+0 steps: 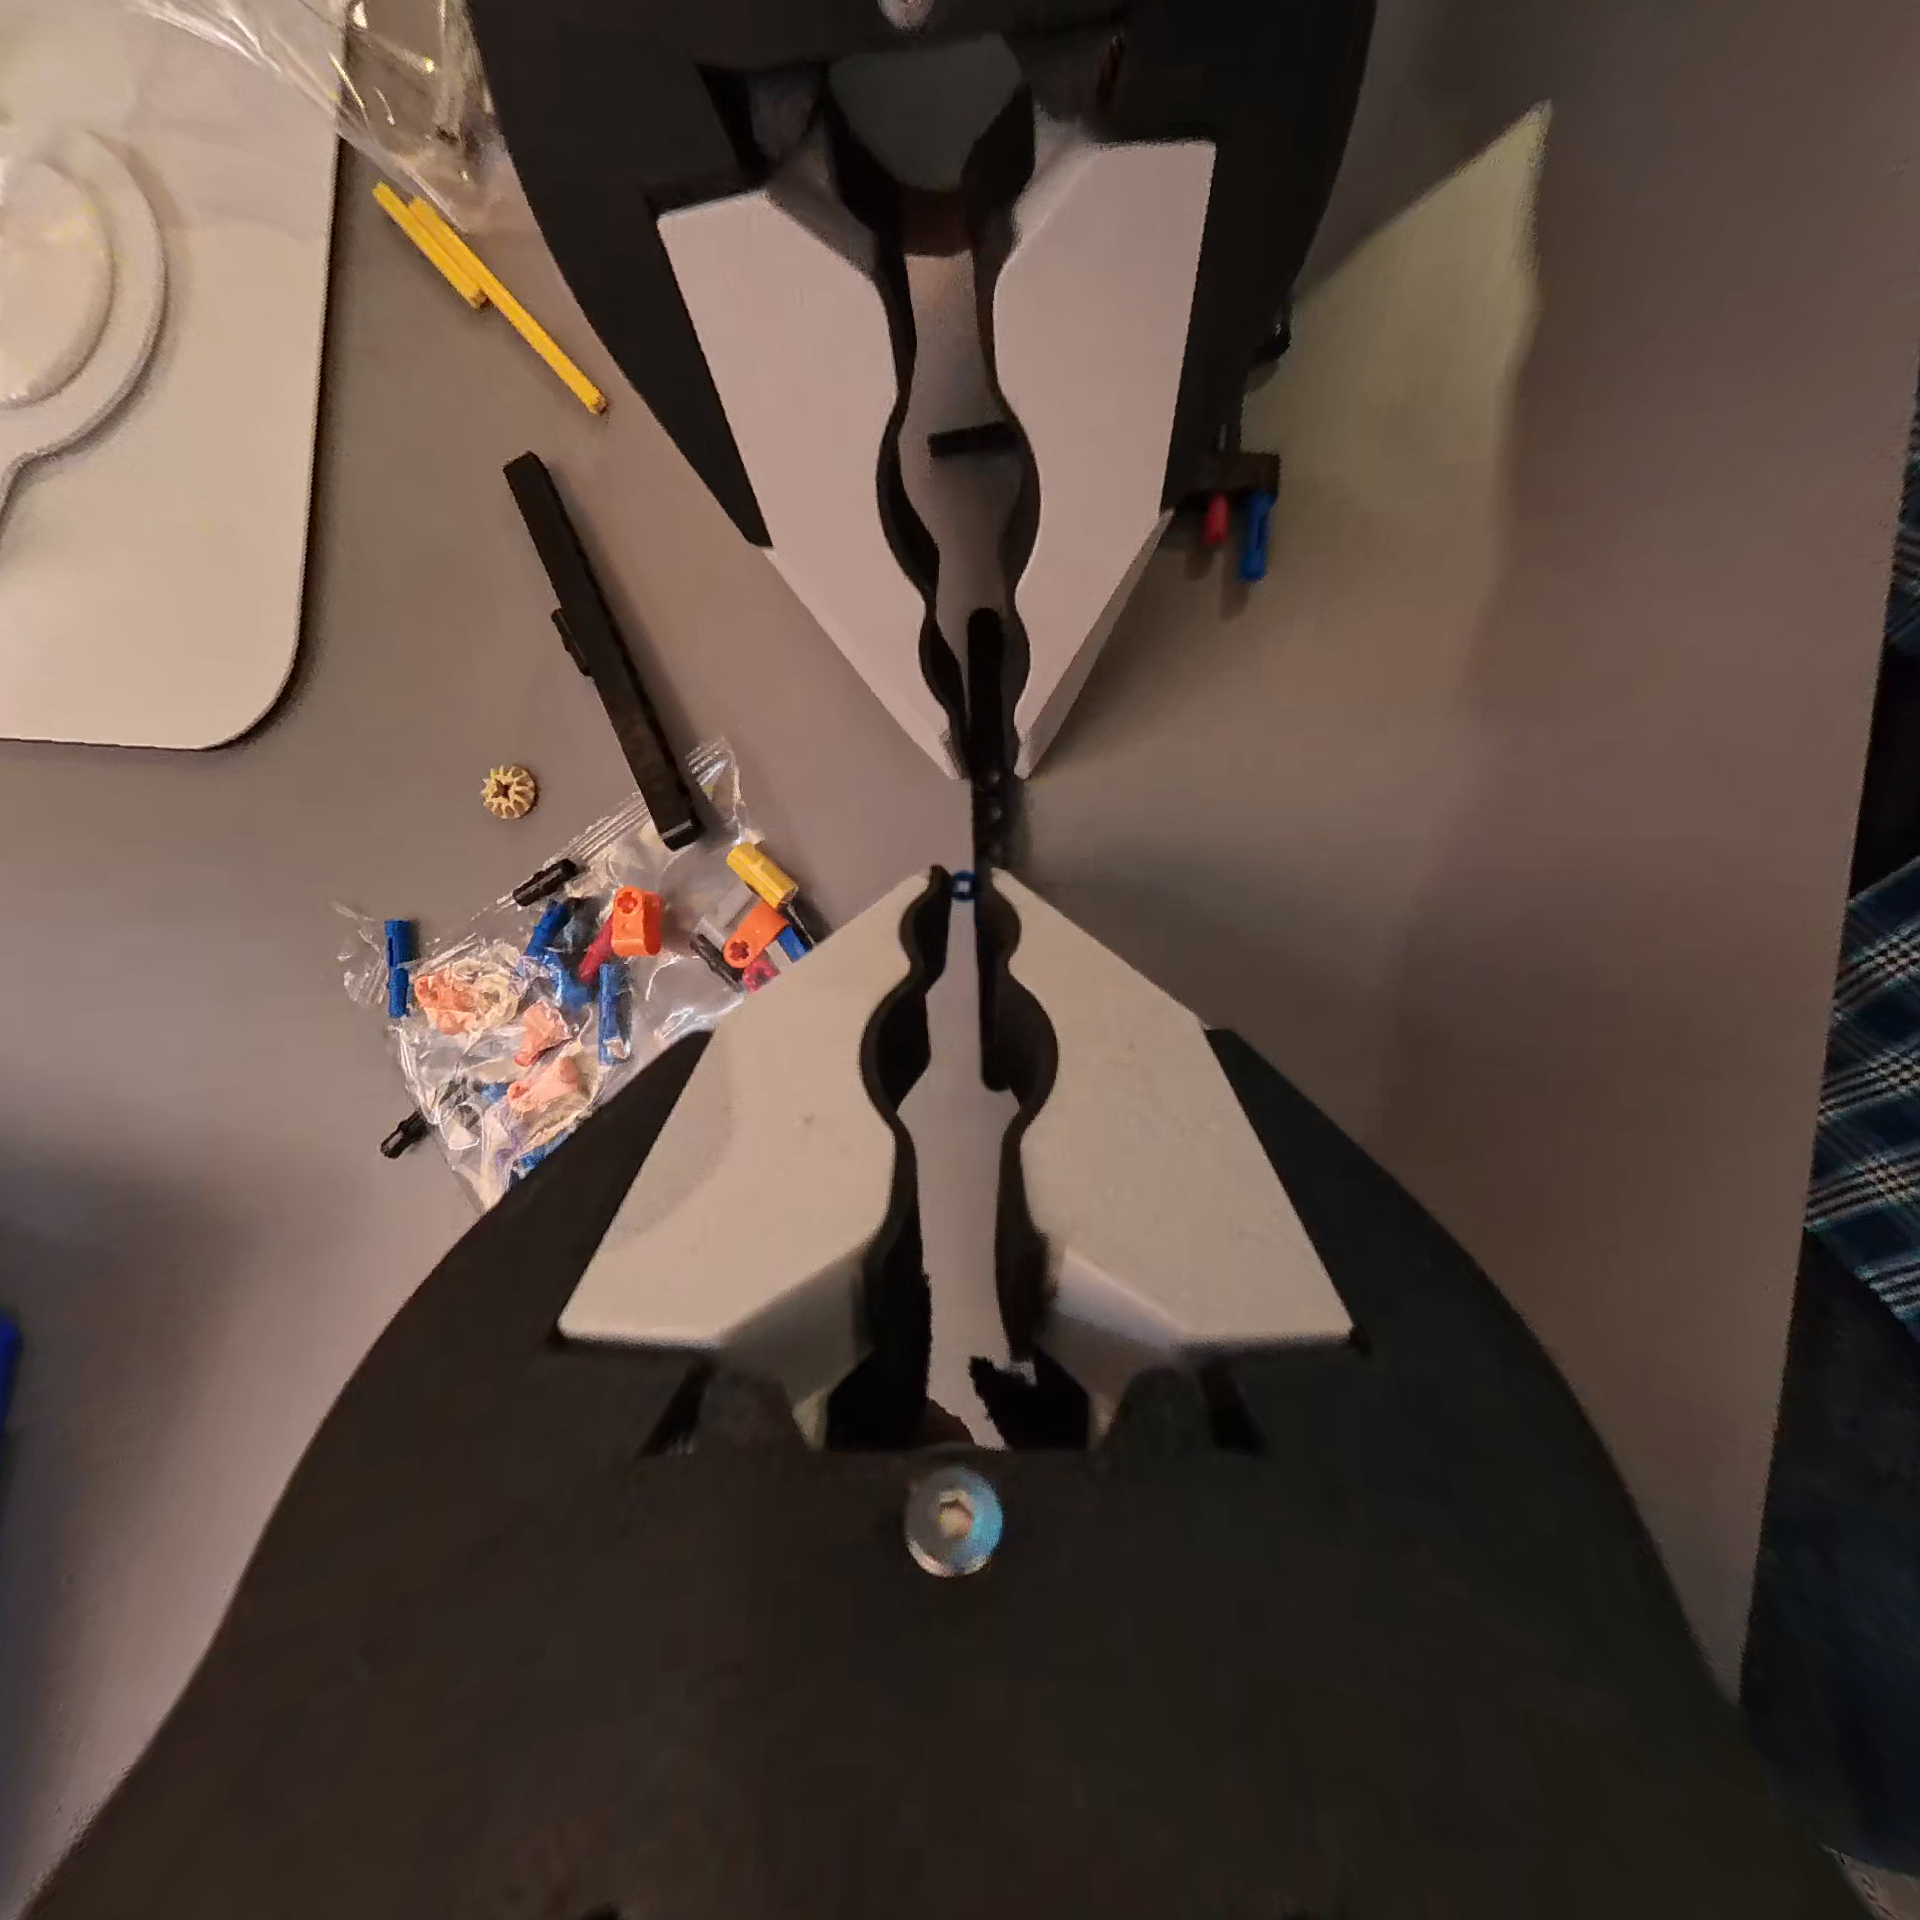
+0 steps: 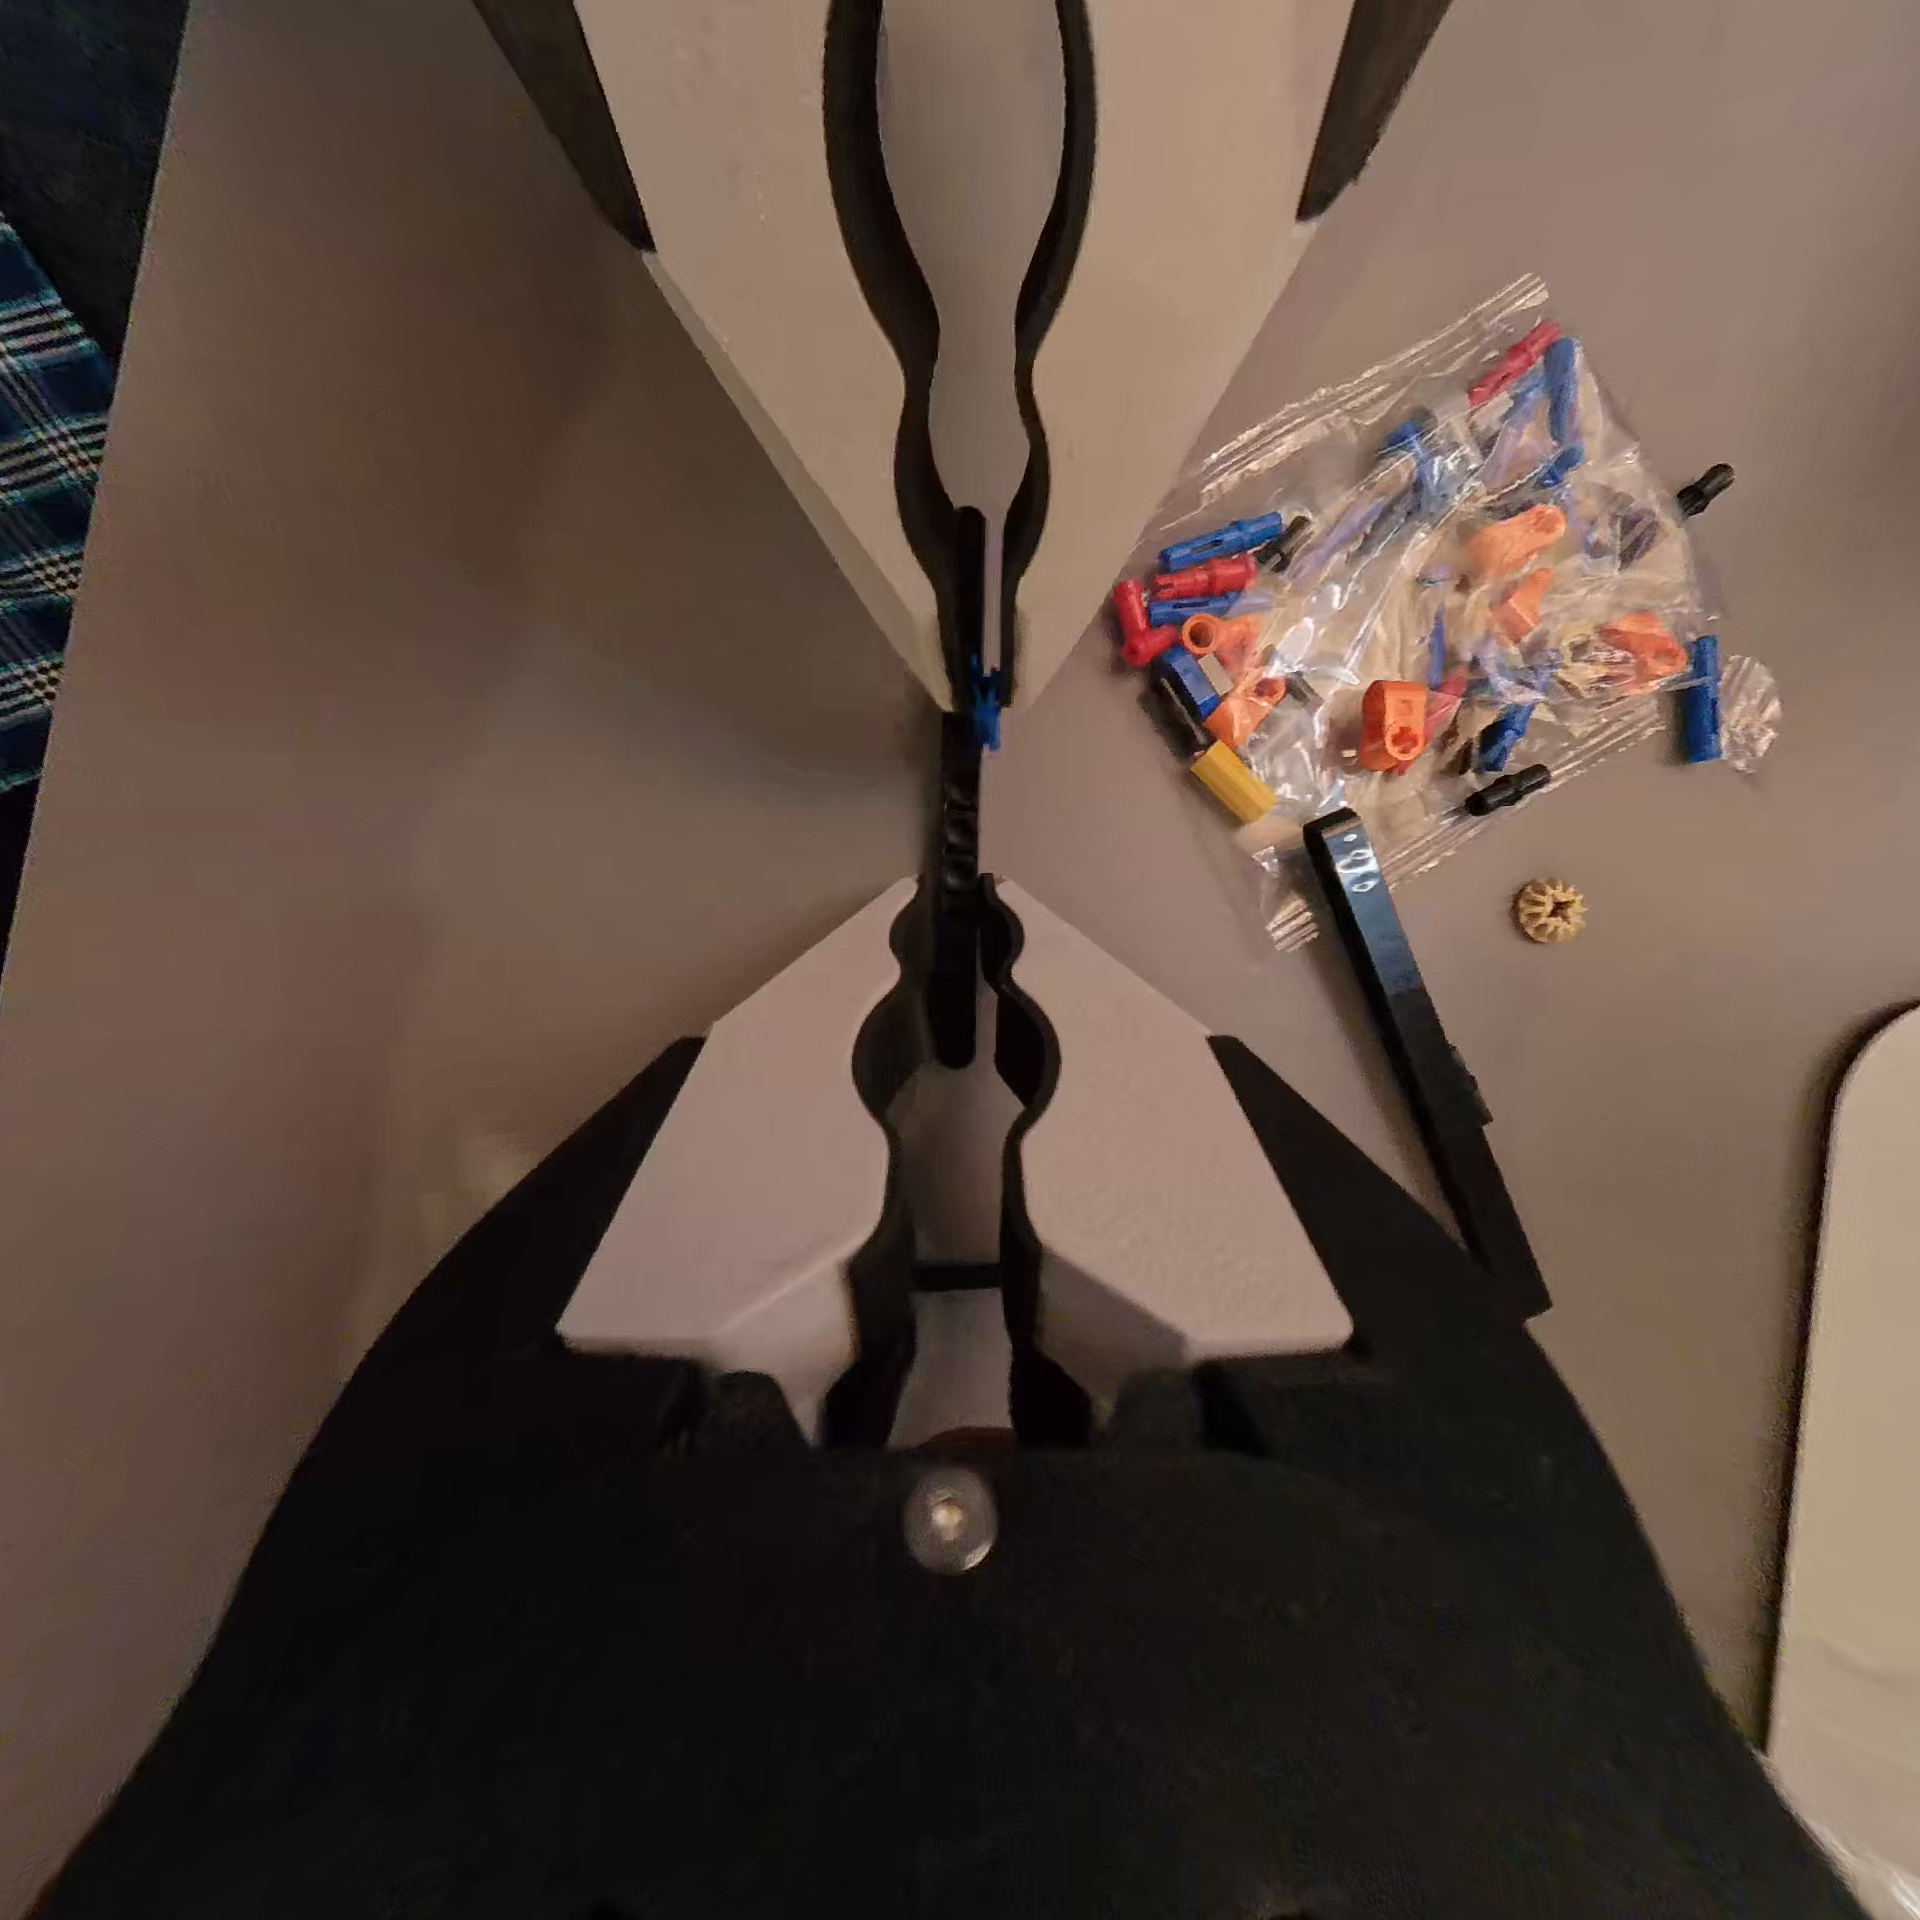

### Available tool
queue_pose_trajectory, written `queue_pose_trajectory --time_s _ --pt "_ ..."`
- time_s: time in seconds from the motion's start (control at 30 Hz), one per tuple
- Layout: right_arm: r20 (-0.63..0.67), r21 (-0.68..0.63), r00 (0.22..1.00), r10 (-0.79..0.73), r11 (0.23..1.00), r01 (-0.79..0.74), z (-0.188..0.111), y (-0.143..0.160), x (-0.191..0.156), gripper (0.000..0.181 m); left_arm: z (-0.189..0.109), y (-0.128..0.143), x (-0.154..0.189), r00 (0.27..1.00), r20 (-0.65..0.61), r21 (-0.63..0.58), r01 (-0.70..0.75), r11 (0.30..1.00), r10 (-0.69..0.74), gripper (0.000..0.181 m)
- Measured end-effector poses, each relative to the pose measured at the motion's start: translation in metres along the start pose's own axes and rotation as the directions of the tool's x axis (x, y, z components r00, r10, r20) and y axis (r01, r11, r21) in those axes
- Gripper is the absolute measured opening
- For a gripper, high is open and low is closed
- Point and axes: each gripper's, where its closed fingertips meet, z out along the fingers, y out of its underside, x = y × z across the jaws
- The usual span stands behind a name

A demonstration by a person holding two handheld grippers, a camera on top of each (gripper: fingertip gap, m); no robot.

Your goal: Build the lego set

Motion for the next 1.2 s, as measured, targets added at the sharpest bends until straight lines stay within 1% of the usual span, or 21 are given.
queue_pose_trajectory --time_s 0.17,0.4,0.8,0.97,1.2 --pt "0.000 0.011 1.000 0.004 1.000 -0.004 0.0004 -0.0002 0.0006 0.004 0.0020 0.0011 0.0026 1.000 -0.013 -0.046 -0.025 0.999 0.024 0.001" --pt "0.000 0.018 1.000 0.001 1.000 -0.001 0.0010 -0.0008 0.0018 0.004 0.0018 0.0012 0.0044 0.999 -0.038 -0.053 -0.011 0.999 0.009 0.001" --pt "-0.003 0.022 1.000 -0.001 1.000 0.001 0.0016 -0.0013 0.0027 0.004 0.0041 0.0014 0.0045 0.997 -0.030 -0.120 -0.070 0.990 0.067 0.001" --pt "-0.001 0.022 1.000 -0.002 1.000 0.002 0.0018 -0.0014 0.0028 0.004 0.0079 -0.0015 0.0040 0.999 -0.037 -0.092 -0.035 0.995 0.031 0.001" --pt "0.008 0.035 1.000 0.015 0.999 -0.015 0.0018 -0.0014 0.0031 0.004 0.0054 0.0001 0.0029 0.999 -0.015 -0.005 0.042 0.999 -0.042 0.001"
